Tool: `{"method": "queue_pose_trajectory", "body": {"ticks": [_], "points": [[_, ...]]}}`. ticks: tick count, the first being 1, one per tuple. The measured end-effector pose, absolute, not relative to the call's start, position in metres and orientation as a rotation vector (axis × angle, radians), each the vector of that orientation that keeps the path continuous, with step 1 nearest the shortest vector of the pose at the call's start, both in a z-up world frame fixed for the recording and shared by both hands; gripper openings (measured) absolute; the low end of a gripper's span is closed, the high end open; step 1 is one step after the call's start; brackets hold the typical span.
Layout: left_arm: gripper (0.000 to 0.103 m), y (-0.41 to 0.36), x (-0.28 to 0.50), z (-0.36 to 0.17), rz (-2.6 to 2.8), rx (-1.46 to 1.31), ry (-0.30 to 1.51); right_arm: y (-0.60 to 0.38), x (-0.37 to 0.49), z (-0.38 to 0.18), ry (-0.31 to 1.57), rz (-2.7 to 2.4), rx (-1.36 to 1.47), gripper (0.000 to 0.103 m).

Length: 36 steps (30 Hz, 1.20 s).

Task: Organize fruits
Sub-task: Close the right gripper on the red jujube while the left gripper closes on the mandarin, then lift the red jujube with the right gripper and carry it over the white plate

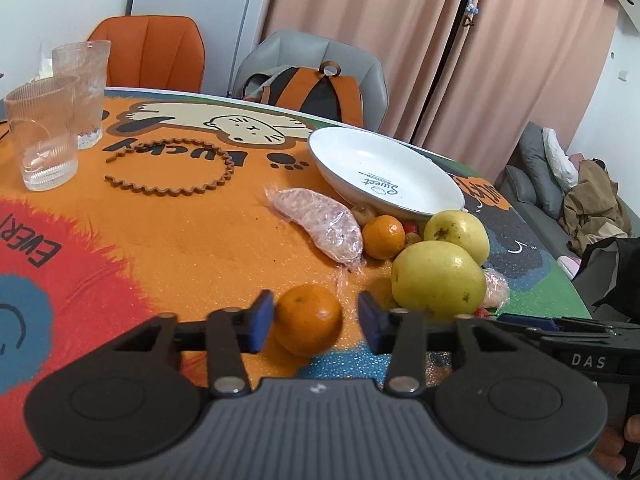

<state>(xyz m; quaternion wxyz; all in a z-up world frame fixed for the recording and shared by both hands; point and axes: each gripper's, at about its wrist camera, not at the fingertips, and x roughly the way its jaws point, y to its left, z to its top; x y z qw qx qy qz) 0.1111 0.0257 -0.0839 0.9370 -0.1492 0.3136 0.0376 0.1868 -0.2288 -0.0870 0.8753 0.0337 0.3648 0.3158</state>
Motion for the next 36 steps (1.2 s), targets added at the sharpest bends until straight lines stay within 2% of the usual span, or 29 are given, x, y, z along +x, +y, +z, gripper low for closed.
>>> {"method": "queue_pose_trajectory", "body": {"ticks": [4,7,8,9,36], "points": [[0.034,0.031,0.111,-0.085,0.065,-0.325,0.637,-0.226,0.192,-0.092,0.777,0.649,0.076,0.052],[0.034,0.029,0.109,-0.084,0.066,-0.322,0.638,-0.224,0.192,-0.093,0.772,0.651,0.072,0.038],[0.034,0.029,0.108,-0.084,0.064,-0.324,0.638,-0.224,0.192,-0.093,0.777,0.655,0.074,0.028],[0.034,0.029,0.108,-0.084,0.06,-0.329,0.639,-0.224,0.192,-0.092,0.781,0.652,0.072,0.024],[0.032,0.019,0.106,-0.045,0.024,-0.279,0.546,-0.235,0.191,-0.045,0.632,0.683,0.101,0.024]]}}
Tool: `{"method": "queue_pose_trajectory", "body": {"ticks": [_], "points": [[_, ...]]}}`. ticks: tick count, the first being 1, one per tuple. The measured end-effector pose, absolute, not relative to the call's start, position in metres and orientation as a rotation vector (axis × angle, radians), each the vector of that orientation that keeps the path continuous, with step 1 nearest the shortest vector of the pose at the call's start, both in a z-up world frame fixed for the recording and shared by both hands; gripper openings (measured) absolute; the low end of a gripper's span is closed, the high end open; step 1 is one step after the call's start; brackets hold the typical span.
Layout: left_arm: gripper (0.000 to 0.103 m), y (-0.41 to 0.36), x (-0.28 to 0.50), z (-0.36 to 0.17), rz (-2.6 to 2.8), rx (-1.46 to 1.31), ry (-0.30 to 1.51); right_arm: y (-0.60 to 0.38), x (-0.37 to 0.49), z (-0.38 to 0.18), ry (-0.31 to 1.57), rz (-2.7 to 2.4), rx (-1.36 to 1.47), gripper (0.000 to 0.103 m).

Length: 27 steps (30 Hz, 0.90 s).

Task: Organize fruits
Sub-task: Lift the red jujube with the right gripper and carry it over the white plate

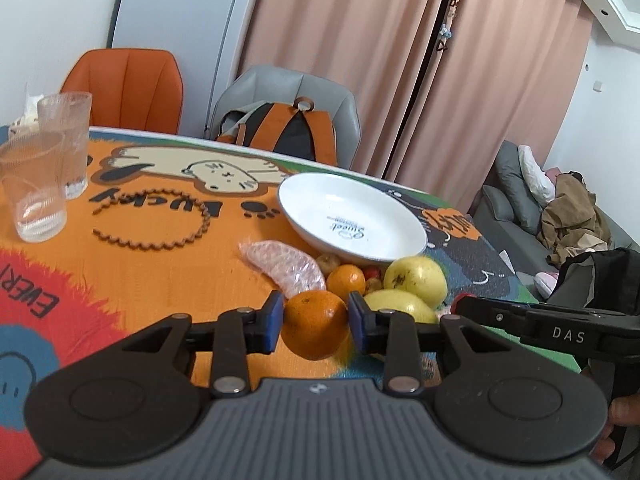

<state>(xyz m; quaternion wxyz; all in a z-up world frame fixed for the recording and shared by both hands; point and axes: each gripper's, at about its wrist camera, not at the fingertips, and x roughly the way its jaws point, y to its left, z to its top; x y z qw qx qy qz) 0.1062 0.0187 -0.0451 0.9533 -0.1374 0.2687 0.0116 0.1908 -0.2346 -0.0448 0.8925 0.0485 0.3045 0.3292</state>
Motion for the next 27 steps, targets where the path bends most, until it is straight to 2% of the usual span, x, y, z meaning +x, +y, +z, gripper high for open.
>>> {"method": "queue_pose_trajectory", "body": {"ticks": [1,2,3,15,24,27], "points": [[0.026,0.019,0.108,-0.043,0.022,-0.279,0.541,-0.234,0.193,-0.043,0.629,0.685,0.1,0.024],[0.006,0.019,0.109,-0.042,0.019,-0.277,0.537,-0.233,0.194,-0.042,0.625,0.686,0.101,0.024],[0.005,0.02,0.112,-0.04,0.01,-0.278,0.54,-0.233,0.195,-0.041,0.622,0.687,0.101,0.024],[0.006,0.03,0.128,-0.074,0.021,-0.313,0.644,-0.222,0.204,-0.053,0.653,0.69,0.102,0.024],[0.01,0.028,0.124,-0.074,0.028,-0.316,0.66,-0.227,0.199,-0.054,0.652,0.688,0.118,0.024],[0.018,0.028,0.12,-0.072,0.036,-0.322,0.669,-0.229,0.197,-0.053,0.643,0.69,0.121,0.024]]}}
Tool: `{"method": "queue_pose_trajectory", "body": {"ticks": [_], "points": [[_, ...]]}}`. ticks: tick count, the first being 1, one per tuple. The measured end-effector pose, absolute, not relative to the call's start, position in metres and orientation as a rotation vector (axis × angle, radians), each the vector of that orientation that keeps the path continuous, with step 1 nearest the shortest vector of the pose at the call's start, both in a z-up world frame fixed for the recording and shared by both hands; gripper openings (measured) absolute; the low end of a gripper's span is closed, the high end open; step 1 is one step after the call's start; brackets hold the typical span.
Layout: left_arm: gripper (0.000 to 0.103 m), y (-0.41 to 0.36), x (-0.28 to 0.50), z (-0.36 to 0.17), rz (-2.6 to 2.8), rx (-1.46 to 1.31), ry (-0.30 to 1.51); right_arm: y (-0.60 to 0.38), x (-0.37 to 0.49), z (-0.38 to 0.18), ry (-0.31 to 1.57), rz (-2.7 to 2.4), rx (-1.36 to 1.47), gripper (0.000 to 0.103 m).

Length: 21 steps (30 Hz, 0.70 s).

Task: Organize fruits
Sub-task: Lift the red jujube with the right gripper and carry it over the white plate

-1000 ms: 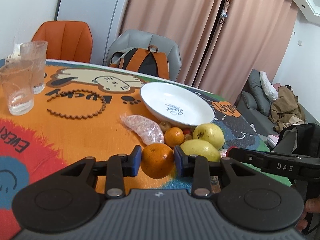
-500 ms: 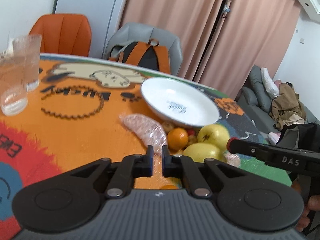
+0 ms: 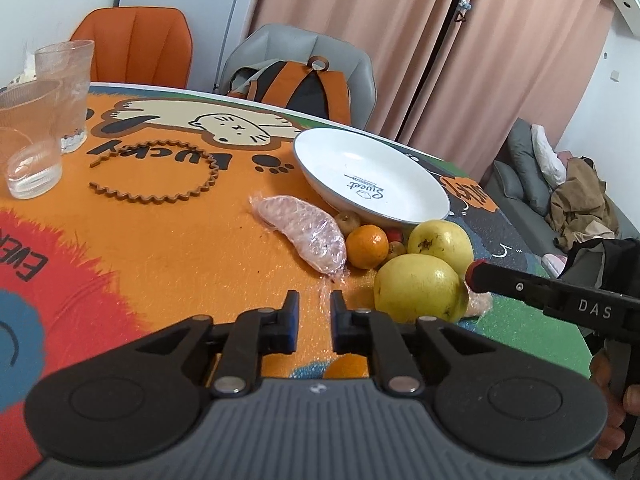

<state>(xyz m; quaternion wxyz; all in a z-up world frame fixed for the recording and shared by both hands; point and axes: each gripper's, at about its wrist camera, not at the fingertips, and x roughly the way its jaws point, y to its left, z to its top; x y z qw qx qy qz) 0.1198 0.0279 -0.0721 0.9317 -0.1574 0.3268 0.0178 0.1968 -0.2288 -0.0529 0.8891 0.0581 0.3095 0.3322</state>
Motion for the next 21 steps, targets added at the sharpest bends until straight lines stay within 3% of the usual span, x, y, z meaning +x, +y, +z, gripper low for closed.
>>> {"method": "queue_pose_trajectory", "body": {"ticks": [5,8,21], "points": [[0.067,0.023,0.11,-0.068,0.042,-0.314,0.656,-0.233,0.192,-0.051,0.63,0.691,0.126,0.024],[0.072,0.018,0.105,-0.067,0.033,-0.305,0.645,-0.235,0.188,-0.053,0.631,0.692,0.125,0.024],[0.073,0.002,0.099,-0.085,0.004,-0.305,0.672,-0.245,0.171,-0.058,0.641,0.674,0.128,0.024]]}}
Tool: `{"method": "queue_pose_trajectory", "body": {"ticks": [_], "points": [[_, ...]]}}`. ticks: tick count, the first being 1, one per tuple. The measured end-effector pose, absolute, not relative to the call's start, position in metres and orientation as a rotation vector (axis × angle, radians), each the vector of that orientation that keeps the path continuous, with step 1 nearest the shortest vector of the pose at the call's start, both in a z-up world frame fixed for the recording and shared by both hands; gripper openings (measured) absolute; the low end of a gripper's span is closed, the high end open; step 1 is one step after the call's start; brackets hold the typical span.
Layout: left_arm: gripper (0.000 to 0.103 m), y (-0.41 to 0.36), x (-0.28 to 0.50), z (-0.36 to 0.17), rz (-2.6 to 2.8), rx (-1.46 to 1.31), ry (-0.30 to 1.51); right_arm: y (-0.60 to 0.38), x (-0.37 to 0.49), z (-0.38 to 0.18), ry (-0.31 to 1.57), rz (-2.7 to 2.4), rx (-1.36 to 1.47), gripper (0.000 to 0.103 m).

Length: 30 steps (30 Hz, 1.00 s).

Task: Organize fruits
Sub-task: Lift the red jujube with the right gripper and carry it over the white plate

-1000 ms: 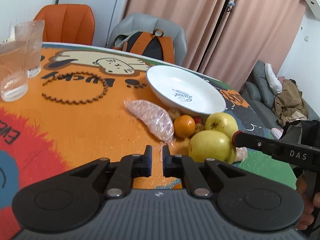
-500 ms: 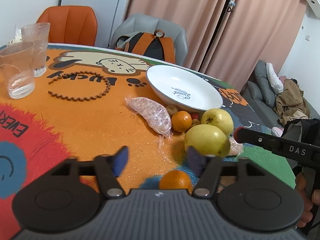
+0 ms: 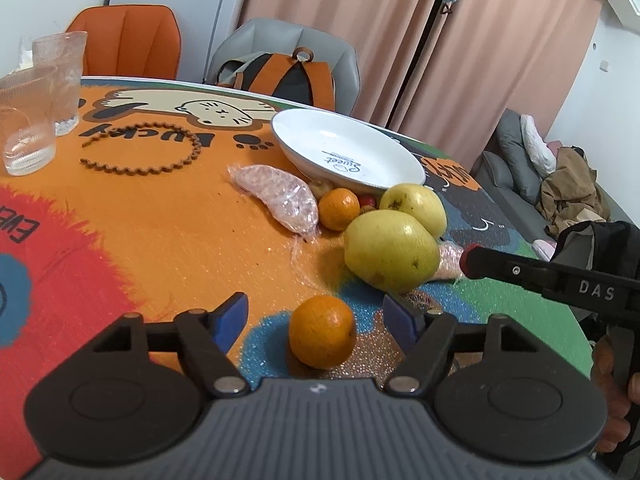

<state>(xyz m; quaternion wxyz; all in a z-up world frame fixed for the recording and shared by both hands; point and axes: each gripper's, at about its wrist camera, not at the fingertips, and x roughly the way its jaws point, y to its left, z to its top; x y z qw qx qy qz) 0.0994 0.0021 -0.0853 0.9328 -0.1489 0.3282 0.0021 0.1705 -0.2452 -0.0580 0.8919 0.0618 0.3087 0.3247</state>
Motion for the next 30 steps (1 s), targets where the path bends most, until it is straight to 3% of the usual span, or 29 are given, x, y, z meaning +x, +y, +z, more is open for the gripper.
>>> {"method": "queue_pose_trajectory", "body": {"ticks": [4,6,7,8,9,30], "points": [[0.072,-0.002,0.101,-0.091,0.018,-0.293,0.682,-0.247,0.169,-0.058,0.638,0.675,0.13,0.024],[0.067,-0.003,0.103,-0.094,0.028,-0.297,0.689,-0.247,0.17,-0.057,0.639,0.679,0.135,0.024],[0.057,-0.003,0.103,-0.095,0.025,-0.305,0.689,-0.247,0.171,-0.057,0.638,0.68,0.135,0.024],[0.04,-0.003,0.103,-0.096,0.021,-0.31,0.69,-0.246,0.171,-0.056,0.636,0.681,0.133,0.024],[0.037,-0.003,0.104,-0.098,0.007,-0.316,0.695,-0.245,0.172,-0.056,0.636,0.683,0.133,0.024],[0.036,0.013,0.111,-0.074,0.024,-0.304,0.608,-0.231,0.196,-0.045,0.612,0.694,0.141,0.024]]}}
